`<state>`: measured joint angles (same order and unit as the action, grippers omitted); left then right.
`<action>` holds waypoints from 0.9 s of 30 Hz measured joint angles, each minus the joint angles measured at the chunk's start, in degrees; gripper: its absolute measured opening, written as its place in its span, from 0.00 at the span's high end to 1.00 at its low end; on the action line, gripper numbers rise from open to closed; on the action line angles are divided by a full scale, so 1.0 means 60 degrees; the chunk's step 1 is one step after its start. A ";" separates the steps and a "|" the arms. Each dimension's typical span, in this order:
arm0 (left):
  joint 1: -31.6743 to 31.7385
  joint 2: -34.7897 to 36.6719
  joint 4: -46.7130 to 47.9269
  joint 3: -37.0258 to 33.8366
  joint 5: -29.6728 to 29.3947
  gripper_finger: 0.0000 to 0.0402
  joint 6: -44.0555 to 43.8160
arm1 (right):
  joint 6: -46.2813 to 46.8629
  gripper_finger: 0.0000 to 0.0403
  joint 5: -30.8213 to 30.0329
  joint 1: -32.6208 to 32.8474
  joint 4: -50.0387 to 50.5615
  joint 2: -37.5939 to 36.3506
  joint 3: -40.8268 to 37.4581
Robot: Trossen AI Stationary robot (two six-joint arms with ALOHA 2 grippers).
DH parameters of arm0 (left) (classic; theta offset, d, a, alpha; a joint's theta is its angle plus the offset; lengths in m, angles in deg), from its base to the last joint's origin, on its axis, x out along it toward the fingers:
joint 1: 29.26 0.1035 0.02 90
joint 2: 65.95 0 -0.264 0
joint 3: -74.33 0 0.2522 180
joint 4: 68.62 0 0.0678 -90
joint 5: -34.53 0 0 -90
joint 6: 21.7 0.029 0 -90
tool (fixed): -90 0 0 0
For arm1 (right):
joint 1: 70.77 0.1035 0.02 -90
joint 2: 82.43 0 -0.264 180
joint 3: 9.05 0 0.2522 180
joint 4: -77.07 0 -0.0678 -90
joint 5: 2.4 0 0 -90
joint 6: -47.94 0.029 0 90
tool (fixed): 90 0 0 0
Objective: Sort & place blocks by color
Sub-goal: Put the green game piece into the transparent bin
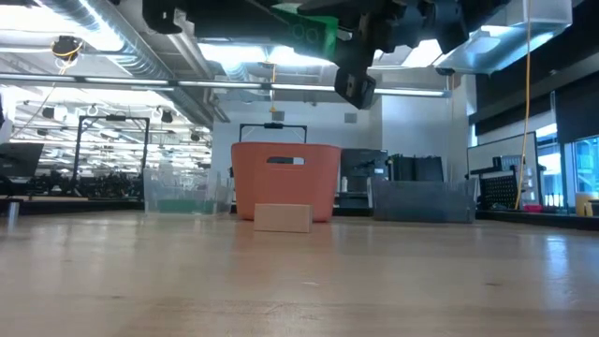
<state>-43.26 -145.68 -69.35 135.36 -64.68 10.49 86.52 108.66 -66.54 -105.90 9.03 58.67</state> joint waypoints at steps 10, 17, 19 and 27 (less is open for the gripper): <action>0.0033 -0.0433 -0.0527 0.0009 -0.0021 0.79 0.0035 | 0.0075 0.65 0.0191 0.0011 -0.0124 0.0029 -0.0022; 0.0047 -0.0362 0.1097 0.0720 -0.0120 0.79 -0.0413 | 0.0565 0.60 0.0384 -0.0181 -0.0011 -0.0112 -0.0017; 0.0055 -0.0293 0.1706 0.0882 -0.0269 0.79 -0.0710 | 0.0567 0.48 0.0611 -0.0354 0.0534 -0.0315 -0.0001; 0.0344 0.0501 0.4252 0.0955 -0.0908 0.79 -0.2224 | -0.0647 0.24 0.0939 -0.1087 0.4105 -0.1874 -0.0004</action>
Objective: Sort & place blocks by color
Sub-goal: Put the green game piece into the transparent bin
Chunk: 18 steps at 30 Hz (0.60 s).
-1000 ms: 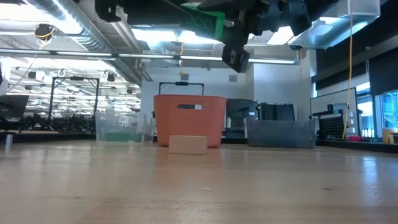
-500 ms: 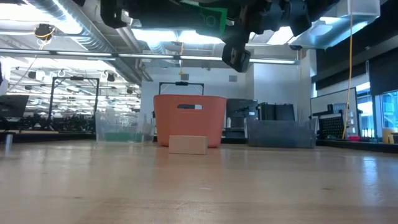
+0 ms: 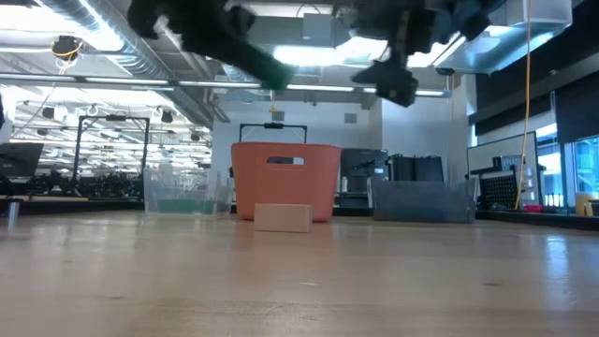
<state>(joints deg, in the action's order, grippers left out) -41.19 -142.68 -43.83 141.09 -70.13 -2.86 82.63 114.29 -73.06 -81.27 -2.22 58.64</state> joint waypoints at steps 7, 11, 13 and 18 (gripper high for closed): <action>0.0687 0.2136 0.0186 -0.1294 -0.0651 0.79 -0.2293 | -0.0370 0.26 -0.1547 -0.0084 0.1837 -0.1767 -0.0867; 0.0988 0.4008 -0.1123 -0.2793 -0.0734 0.79 -0.3571 | 0.0542 0.26 -0.2103 -0.0043 0.1189 -0.2707 -0.2034; 0.1101 0.4884 -0.2046 -0.3520 -0.0769 0.79 -0.4157 | 0.0976 0.26 -0.2526 0.0102 0.0067 -0.3102 -0.2632; 0.1461 0.6752 -0.3997 -0.5058 -0.1088 0.79 -0.5204 | 0.1304 0.26 -0.4186 0.0311 -0.3544 -0.3401 -0.3753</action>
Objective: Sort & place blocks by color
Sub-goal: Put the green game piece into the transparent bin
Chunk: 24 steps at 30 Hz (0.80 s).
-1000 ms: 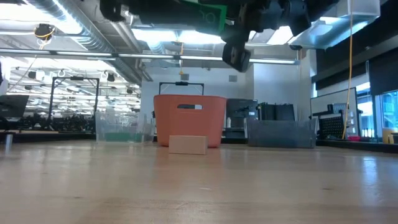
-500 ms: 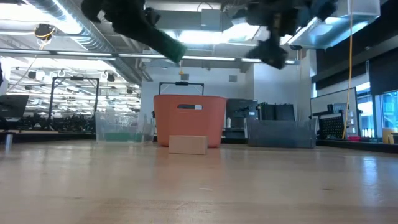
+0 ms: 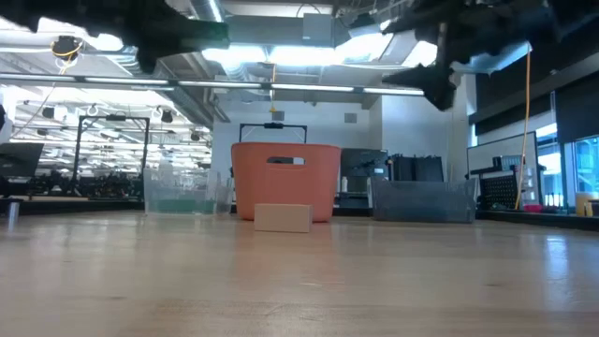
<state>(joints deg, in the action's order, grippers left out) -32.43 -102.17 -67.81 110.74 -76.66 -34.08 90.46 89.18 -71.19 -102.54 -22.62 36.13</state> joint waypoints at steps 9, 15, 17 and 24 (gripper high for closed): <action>0.0832 0.1660 -0.0465 -0.0706 0.0601 0.79 -0.2419 | -0.3726 0.25 -0.1081 0.0000 -0.2469 0.0033 -0.0156; 0.0993 0.1754 -0.0442 -0.0706 0.1331 0.79 -0.2878 | -0.4626 0.25 -0.1081 0.0000 -0.2672 0.0033 -0.0156; 0.0993 0.1725 -0.0433 -0.0706 0.1495 0.79 -0.2874 | -0.4629 0.25 -0.1077 0.0000 -0.2670 0.0033 -0.0156; 0.1071 0.1456 -0.0326 -0.0650 0.1124 0.79 -0.2866 | -0.4631 0.25 -0.1035 0.0000 -0.2656 0.0033 -0.0156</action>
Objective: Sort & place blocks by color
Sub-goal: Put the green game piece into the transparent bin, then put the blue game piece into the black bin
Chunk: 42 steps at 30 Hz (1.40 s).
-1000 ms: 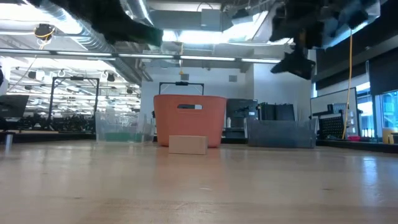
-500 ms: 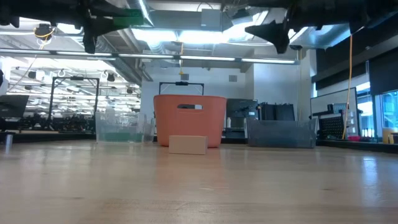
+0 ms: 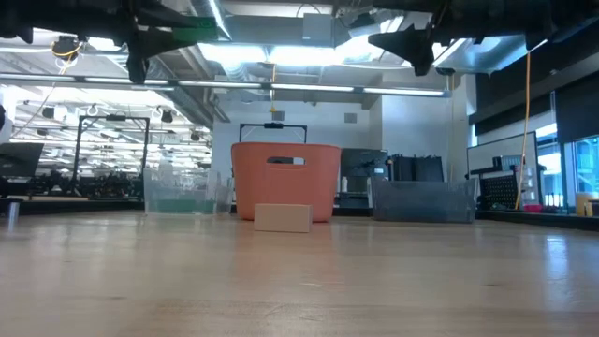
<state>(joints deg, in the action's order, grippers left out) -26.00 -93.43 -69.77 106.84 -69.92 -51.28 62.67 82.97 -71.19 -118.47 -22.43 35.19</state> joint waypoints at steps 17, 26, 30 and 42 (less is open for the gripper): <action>0.5257 -0.3658 0.7020 0.3836 0.0617 0.79 0.2617 | 0.0048 0.25 -0.0154 -0.0004 0.0157 0.0003 0.0000; 0.7856 -0.7223 0.6934 0.4462 0.1798 0.79 0.3034 | 0.0708 0.25 -0.0153 -0.0004 0.0372 0.0004 0.0000; 0.8083 -0.8089 0.6576 0.4523 0.1803 0.78 0.3249 | 0.0804 0.25 -0.0152 -0.0004 0.0437 0.0007 0.0000; 0.8081 -0.8351 0.5659 0.4572 0.1800 0.60 0.4211 | 0.0788 0.25 -0.0155 -0.0004 0.0670 0.0007 0.0000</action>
<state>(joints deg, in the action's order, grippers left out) 22.49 -143.53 -35.81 134.27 -59.12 -26.01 67.40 82.04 -71.22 -114.45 -22.38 35.19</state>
